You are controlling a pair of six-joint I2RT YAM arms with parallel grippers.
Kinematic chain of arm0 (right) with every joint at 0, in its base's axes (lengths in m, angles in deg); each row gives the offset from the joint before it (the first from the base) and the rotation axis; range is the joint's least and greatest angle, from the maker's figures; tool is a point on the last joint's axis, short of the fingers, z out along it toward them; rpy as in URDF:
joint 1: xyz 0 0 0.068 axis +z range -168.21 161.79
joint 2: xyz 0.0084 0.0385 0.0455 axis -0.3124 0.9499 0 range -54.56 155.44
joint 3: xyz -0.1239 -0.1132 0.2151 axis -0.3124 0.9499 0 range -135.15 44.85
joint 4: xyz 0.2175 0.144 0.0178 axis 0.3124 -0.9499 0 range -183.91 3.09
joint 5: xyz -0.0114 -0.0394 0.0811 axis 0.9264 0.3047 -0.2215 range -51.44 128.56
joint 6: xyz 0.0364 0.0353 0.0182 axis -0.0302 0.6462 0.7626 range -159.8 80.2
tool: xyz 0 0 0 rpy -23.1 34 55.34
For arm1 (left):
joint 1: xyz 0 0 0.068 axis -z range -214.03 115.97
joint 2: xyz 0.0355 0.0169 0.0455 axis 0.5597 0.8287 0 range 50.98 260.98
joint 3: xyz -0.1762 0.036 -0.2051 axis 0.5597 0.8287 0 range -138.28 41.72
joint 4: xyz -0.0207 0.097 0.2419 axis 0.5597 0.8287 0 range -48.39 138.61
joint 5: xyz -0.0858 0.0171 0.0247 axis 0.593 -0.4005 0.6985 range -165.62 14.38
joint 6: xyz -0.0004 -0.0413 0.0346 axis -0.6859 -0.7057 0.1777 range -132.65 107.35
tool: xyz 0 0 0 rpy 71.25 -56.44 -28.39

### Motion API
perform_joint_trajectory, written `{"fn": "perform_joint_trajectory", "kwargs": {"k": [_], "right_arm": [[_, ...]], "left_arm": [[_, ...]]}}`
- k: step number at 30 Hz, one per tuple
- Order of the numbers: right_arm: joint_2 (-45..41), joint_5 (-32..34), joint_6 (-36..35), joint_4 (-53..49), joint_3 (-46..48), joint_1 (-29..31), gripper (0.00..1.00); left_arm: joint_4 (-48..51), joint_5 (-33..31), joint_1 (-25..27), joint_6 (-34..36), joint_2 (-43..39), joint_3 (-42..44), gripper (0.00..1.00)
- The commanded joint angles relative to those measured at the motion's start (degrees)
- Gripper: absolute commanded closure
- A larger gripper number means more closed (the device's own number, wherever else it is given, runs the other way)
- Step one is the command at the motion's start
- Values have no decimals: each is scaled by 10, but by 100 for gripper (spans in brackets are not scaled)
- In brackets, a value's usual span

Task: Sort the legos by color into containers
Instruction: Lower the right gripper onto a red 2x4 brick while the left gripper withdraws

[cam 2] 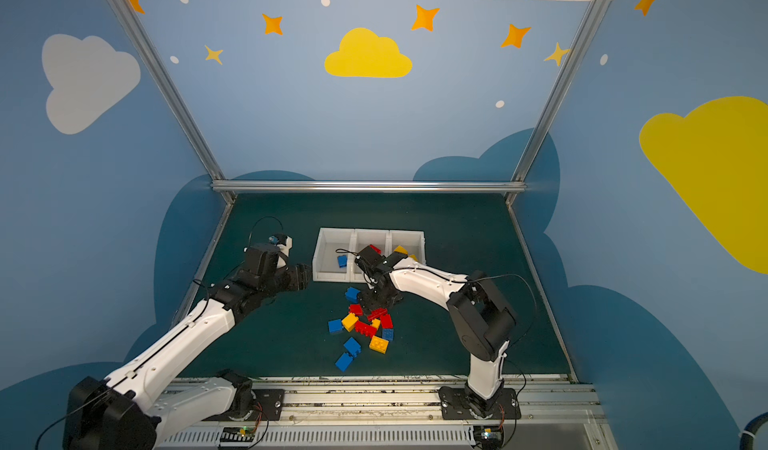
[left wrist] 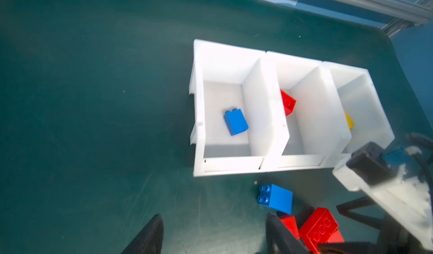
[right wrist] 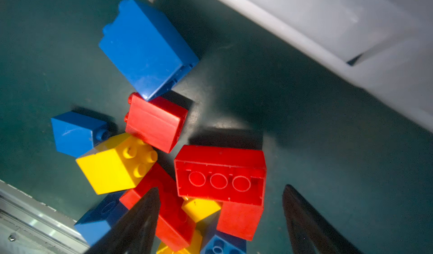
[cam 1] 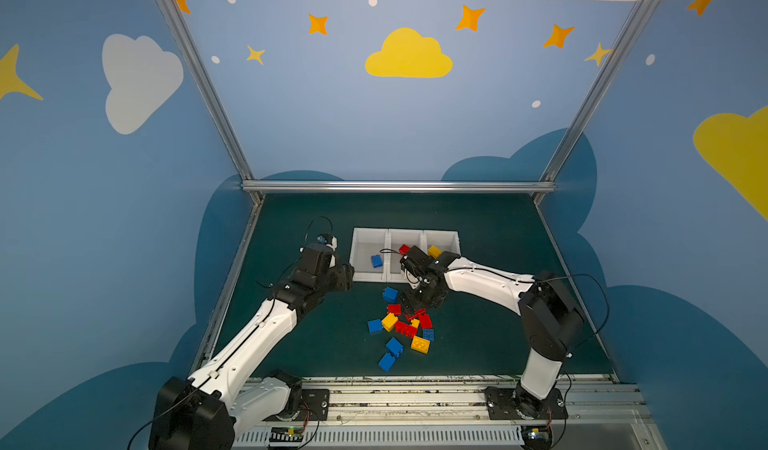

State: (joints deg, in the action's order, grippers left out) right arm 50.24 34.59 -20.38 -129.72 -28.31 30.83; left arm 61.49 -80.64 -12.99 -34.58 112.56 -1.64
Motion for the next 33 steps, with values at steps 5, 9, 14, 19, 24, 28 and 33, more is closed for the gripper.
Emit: {"fn": "perform_joint_trajectory", "kwargs": {"k": [5, 9, 14, 19, 24, 28, 33], "right_arm": [[28, 9, -3, -24, -23, 14, 18], [41, 14, -3, -29, -30, 21, 18], [52, 28, 3, -32, -32, 25, 20], [58, 41, 10, -36, -35, 25, 33], [57, 42, 9, -40, -39, 26, 43], [42, 48, -10, -54, -64, 24, 45], [38, 65, -59, -86, -154, 15, 46]], "left_arm": [[3, -16, -2, -22, -24, 17, 30], [1, -14, -3, -25, -23, 19, 30], [-1, -11, -3, -28, -21, 20, 30], [-1, -10, -3, -32, -21, 23, 29], [-1, -9, -2, -33, -26, 26, 29], [0, -9, -3, -34, -30, 30, 29], [-1, -9, -3, -37, -36, 37, 29]]}}
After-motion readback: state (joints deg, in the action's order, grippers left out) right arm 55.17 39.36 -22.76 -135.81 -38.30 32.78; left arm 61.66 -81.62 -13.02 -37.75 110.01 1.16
